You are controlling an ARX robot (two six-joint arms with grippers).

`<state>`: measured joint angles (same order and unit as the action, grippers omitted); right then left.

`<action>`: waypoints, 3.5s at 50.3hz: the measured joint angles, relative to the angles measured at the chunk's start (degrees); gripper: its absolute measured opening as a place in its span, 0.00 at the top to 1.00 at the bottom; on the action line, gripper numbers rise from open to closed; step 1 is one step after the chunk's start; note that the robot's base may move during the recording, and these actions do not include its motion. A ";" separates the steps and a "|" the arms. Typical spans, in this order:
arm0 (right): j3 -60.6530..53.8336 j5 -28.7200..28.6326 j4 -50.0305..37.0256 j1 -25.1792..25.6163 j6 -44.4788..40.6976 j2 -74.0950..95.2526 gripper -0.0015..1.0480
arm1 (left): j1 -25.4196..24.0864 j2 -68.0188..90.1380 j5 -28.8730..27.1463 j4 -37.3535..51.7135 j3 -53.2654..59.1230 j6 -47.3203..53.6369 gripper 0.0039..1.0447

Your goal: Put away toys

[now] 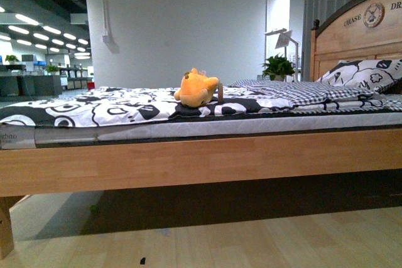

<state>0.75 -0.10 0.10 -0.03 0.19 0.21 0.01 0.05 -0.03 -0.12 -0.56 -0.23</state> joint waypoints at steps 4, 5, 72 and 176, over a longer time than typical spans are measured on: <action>0.02 0.00 0.00 0.00 0.00 0.00 0.00 | 0.00 0.00 0.00 0.00 0.00 0.00 0.05; 0.00 0.00 0.00 -0.02 0.00 0.00 0.00 | 0.00 0.00 0.00 0.00 0.00 0.00 0.05; 0.00 0.02 0.00 0.00 0.00 0.00 0.00 | 0.00 -0.02 0.00 0.00 0.00 0.00 0.05; 41.53 -4.00 -25.97 -6.25 4.63 62.40 0.00 | 0.02 0.00 0.02 0.00 0.00 0.00 0.05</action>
<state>42.28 -4.10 -25.87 -6.28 4.82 62.61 0.03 0.05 -0.01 -0.12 -0.56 -0.23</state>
